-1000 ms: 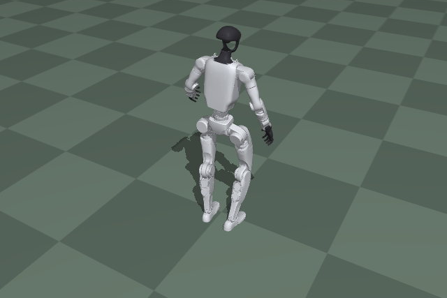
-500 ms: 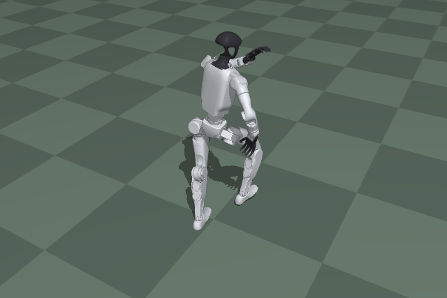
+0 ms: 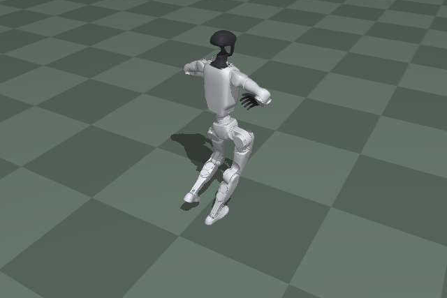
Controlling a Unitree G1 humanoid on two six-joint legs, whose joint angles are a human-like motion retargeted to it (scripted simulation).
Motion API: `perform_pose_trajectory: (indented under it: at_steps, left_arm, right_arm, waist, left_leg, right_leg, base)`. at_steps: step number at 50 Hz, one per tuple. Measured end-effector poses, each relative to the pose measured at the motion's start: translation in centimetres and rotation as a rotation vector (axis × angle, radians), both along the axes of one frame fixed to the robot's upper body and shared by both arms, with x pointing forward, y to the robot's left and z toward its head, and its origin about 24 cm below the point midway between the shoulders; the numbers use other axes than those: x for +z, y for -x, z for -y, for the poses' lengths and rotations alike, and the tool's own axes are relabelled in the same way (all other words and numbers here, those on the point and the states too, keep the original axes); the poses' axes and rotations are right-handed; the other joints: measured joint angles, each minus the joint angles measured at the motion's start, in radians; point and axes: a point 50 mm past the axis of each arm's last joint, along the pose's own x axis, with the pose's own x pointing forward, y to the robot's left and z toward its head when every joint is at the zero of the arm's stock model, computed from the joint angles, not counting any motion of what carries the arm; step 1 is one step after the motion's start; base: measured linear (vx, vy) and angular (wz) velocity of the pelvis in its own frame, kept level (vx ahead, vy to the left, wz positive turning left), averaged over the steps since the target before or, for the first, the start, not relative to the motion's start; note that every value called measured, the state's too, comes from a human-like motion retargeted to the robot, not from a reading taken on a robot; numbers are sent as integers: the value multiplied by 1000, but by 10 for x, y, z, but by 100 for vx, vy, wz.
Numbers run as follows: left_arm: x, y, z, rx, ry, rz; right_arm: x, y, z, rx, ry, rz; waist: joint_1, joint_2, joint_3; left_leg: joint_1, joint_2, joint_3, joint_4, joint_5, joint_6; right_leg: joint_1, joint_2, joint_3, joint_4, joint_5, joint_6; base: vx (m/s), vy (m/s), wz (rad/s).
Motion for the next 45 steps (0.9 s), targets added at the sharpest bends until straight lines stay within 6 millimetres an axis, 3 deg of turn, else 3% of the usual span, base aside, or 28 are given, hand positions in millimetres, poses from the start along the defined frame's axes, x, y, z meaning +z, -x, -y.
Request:
perform_pose_trajectory:
  at_steps: [3, 7, 10, 12, 13, 16, 18, 20, 23, 25, 28, 30, 32, 36, 39, 42, 45]
  left_arm:
    - [8, -31, 49, 19, 213, 181]
    - [48, -60, 101, -45, 380, 391]
    - [77, -65, 113, -135, 373, 526]
    - [105, -69, 114, -204, 323, 662]
    - [110, -69, 113, -226, 304, 695]
    - [130, -68, 108, -266, 269, 800]
    - [142, -66, 106, -270, 282, 871]
    - [151, -63, 105, -253, 330, 928]
    - [169, -59, 105, -161, 506, 1076]
    - [179, -59, 105, -63, 654, 1170]
    - [185, -65, 107, 80, 815, 1241]
    - [185, -67, 114, 122, 881, 1216]
    - [185, -68, 126, 106, 928, 1151]
    - [181, -62, 147, 24, 1003, 975]
    - [166, -63, 148, 57, 1041, 827]
    - [129, -75, 128, 261, 1055, 649]
    - [60, -84, 87, 634, 993, 438]
  right_arm:
    - [-33, -3, 6, -147, -20, -19]
    - [-63, -10, 8, -316, -40, -18]
    - [-73, -9, 10, -370, -27, -31]
    - [-73, -14, 13, -392, -5, 6]
    - [-75, -12, 16, -395, 17, 0]
    - [-79, -8, 24, -404, 71, 13]
    - [-79, -6, 26, -412, 88, 50]
    - [-81, -6, 24, -433, 85, 86]
    - [-90, -8, 19, -527, 74, 184]
    - [-104, -8, 16, -619, 80, 222]
    - [-132, -3, 9, -716, 112, 210]
    - [-146, 5, 4, -731, 135, 160]
    - [-154, 11, 3, -711, 160, 102]
    - [-160, 25, 9, -634, 227, -11]
    - [-165, 35, 19, -579, 304, -49]
    - [-172, 40, 27, -560, 377, -36]
    - [-184, 35, 32, -590, 442, 11]
  waist:
    - [-18, -25, 61]
    - [-76, -77, 64]
    - [-137, -81, 35]
    - [-135, -107, -27]
    - [-150, -108, -43]
    - [-174, -139, -92]
    - [-176, -201, -121]
    - [-183, -271, -142]
    - [-193, -375, -134]
    - [-214, -424, -113]
    - [-238, -441, -82]
    - [-256, -442, -63]
    - [-262, -414, -42]
    - [-251, -367, -28]
    - [-212, -363, -42]
    - [-153, -353, -52]
    - [-100, -328, -60]
  left_leg:
    - [-135, -137, 34, -160, -45, -5]
    - [-250, -337, 136, -589, 67, -94]
    - [-302, -397, 198, -761, 159, -145]
    - [-246, -477, 271, -991, 275, -144]
    - [-245, -487, 284, -969, 301, -140]
    - [-212, -545, 324, -914, 318, -99]
    - [-154, -631, 363, -923, 295, -47]
    - [-101, -696, 395, -920, 246, 15]
    - [-17, -806, 413, -942, 143, 128]
    - [27, -868, 396, -923, 99, 184]
    - [116, -885, 348, -913, 27, 212]
    - [172, -875, 308, -881, -29, 212]
    - [226, -834, 261, -855, -87, 199]
    - [302, -753, 161, -808, -157, 151]
    - [359, -725, 87, -786, -184, 119]
    - [409, -679, 13, -718, -175, 73]
    - [439, -601, -3, -655, -55, -2]
  right_leg:
    - [121, -2, 87, -100, 25, 12]
    - [188, -78, 135, -176, 33, 37]
    - [203, -98, 149, -146, 10, 33]
    - [138, -170, 141, -43, -53, 50]
    - [142, -183, 134, 3, -58, 54]
    - [118, -249, 125, 232, -40, 130]
    - [54, -340, 131, 500, 27, 236]
    - [-23, -441, 100, 771, 121, 265]
    - [-201, -633, 104, 1142, 213, 265]
    - [-321, -752, 156, 1298, 165, 256]
    - [-539, -831, 181, 1360, 42, 131]
    - [-657, -834, 179, 1308, -21, 81]
    - [-737, -780, 156, 1179, -41, 70]
    - [-777, -647, 145, 872, -11, 113]
    - [-719, -623, 119, 796, 17, 118]
    - [-622, -599, 53, 798, -19, 82]
    - [-518, -548, -10, 754, -14, 59]
  base:
    - [52, -5, -90]
    - [54, -1, -85]
    - [57, -2, -75]
    - [73, -2, -103]
    - [73, -6, -79]
    - [77, -7, -58]
    - [77, -6, -54]
    - [72, -16, -59]
    - [71, -3, -49]
    - [71, 14, -9]
    - [69, 4, -3]
    - [66, -4, 19]
    - [64, -8, 40]
    - [60, -14, 60]
    - [54, -21, 55]
    - [51, -28, 19]
    - [45, -27, -9]
